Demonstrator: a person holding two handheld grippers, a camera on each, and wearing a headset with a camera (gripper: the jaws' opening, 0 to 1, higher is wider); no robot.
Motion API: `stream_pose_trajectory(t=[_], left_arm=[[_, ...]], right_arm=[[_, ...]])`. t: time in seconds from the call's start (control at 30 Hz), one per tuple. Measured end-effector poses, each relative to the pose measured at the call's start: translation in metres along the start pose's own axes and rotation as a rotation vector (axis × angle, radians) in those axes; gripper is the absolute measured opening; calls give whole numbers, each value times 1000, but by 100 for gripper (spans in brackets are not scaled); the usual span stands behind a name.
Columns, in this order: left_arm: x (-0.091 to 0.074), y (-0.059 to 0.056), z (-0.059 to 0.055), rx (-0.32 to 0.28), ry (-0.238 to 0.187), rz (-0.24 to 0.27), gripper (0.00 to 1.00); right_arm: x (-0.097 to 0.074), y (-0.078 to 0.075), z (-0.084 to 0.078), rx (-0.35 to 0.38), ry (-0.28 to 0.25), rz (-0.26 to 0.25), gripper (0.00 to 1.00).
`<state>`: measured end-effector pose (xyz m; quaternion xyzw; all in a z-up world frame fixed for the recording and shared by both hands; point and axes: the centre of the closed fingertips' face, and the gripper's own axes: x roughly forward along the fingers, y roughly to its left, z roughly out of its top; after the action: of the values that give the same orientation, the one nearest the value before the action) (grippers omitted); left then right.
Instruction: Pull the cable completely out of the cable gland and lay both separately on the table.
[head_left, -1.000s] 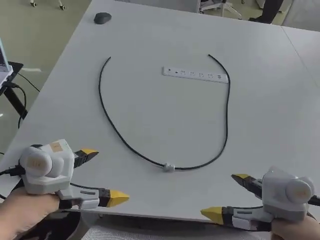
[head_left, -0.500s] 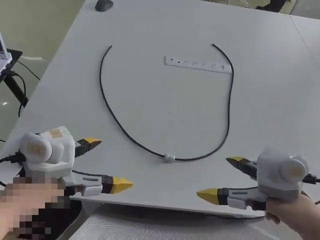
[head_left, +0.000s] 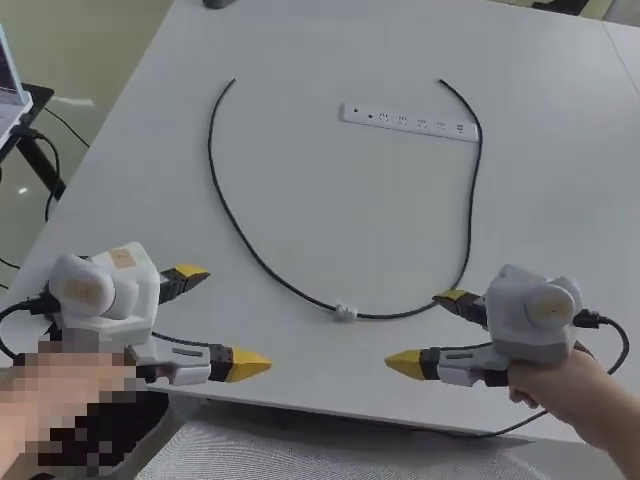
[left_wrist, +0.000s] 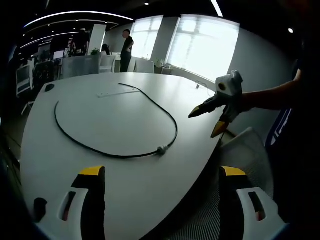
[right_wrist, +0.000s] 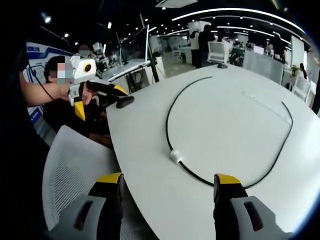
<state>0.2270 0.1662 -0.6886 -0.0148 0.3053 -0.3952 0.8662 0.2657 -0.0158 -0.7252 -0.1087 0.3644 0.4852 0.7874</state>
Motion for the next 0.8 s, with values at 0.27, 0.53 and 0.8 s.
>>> stream_pose_trajectory(t=[0.27, 0.53, 0.8], left_arm=[[1, 2, -7, -1, 16, 6, 93], [1, 4, -11, -13, 25, 18, 93], [4, 5, -17, 0, 47, 17, 92]], right_arm=[[23, -5, 2, -71, 57, 35, 61], [47, -9, 9, -100, 91, 85, 53], [65, -15, 7, -139, 154, 119, 46]])
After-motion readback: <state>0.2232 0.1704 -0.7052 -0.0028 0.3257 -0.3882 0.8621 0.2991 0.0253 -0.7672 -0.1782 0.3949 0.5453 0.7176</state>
